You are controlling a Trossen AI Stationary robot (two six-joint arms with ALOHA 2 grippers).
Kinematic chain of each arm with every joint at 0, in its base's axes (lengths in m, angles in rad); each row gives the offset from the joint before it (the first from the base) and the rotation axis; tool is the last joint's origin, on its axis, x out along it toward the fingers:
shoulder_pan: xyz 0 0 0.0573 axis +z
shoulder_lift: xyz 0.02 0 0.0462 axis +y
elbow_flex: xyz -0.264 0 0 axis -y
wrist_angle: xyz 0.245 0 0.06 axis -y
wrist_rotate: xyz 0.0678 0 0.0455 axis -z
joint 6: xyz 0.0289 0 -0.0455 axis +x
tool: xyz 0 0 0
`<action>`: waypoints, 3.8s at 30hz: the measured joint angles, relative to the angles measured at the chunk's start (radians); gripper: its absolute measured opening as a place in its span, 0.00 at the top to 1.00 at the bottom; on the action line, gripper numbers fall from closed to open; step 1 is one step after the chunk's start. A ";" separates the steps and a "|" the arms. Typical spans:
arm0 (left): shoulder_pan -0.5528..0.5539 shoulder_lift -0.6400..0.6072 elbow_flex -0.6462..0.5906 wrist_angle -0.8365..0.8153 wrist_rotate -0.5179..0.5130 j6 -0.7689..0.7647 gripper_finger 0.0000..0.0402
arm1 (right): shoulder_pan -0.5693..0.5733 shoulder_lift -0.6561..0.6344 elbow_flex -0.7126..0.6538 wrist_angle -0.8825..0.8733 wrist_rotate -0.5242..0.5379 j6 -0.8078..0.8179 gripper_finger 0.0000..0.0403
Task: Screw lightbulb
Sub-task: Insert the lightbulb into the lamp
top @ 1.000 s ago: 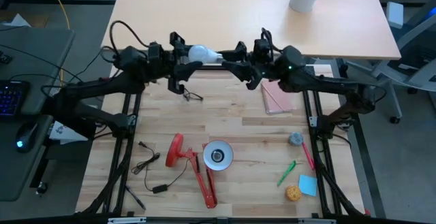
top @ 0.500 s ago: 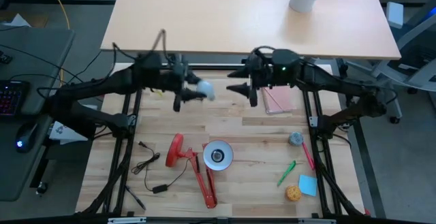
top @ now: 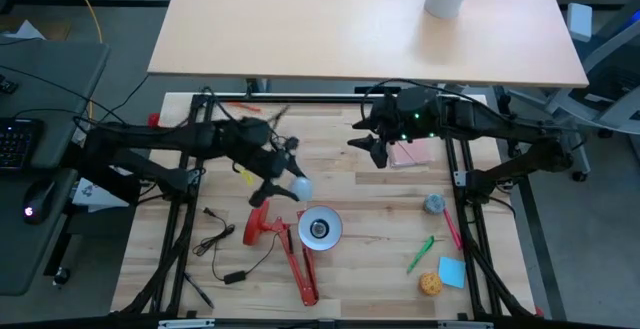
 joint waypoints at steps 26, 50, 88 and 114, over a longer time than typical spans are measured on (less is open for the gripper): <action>-0.292 0.373 0.000 0.252 -0.353 -0.357 0.52 | 0.299 -0.019 0.000 -0.125 0.105 -0.032 0.43; -0.337 0.363 -0.159 0.328 -0.585 -0.410 0.52 | 0.336 -0.023 0.000 -0.095 0.213 0.070 0.43; -0.341 0.360 -0.163 0.322 -0.596 -0.385 0.52 | 0.473 0.465 0.000 0.120 0.189 0.122 1.00; -0.338 0.364 -0.019 0.132 -0.573 -0.351 0.28 | 0.466 0.473 0.000 0.150 0.222 0.094 1.00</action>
